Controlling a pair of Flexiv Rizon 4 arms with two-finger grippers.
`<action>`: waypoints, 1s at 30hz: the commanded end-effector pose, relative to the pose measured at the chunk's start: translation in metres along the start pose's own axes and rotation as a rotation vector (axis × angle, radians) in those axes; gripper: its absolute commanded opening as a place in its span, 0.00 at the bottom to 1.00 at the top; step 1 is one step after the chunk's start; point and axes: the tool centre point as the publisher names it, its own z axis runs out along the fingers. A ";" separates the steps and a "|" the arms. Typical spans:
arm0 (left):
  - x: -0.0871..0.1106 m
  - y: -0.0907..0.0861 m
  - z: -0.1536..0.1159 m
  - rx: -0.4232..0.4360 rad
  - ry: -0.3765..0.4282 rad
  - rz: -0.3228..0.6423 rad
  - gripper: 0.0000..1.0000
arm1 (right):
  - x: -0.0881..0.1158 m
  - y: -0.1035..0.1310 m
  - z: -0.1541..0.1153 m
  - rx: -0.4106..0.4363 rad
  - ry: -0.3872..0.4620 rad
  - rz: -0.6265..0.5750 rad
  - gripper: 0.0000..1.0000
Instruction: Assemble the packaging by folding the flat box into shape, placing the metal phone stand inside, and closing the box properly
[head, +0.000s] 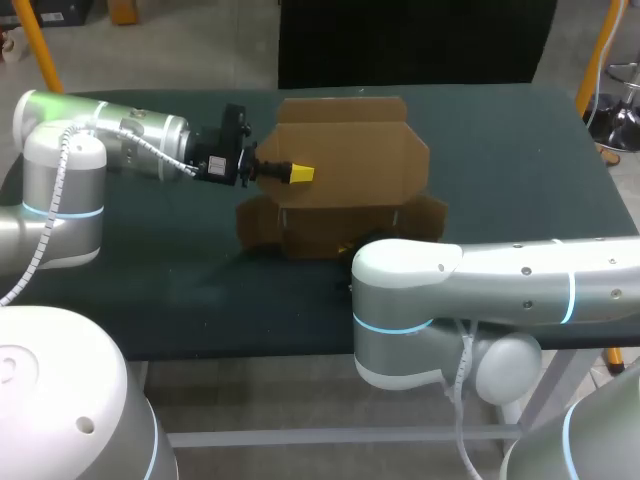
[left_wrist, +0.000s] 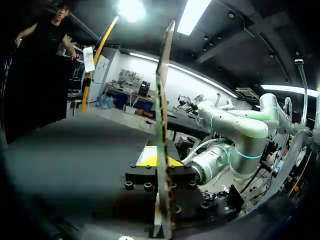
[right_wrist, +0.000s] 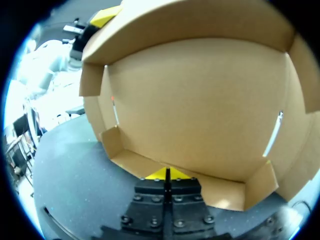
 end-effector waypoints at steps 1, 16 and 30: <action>0.000 0.004 0.001 -0.001 -0.002 -0.001 0.00 | 0.004 -0.008 0.004 -0.004 -0.010 0.000 0.00; 0.001 0.004 0.001 -0.005 -0.001 -0.005 0.00 | 0.004 -0.002 -0.005 -0.022 -0.022 0.003 0.00; 0.001 0.004 0.001 -0.005 -0.001 -0.005 0.00 | 0.005 0.009 -0.043 -0.081 0.054 0.023 0.00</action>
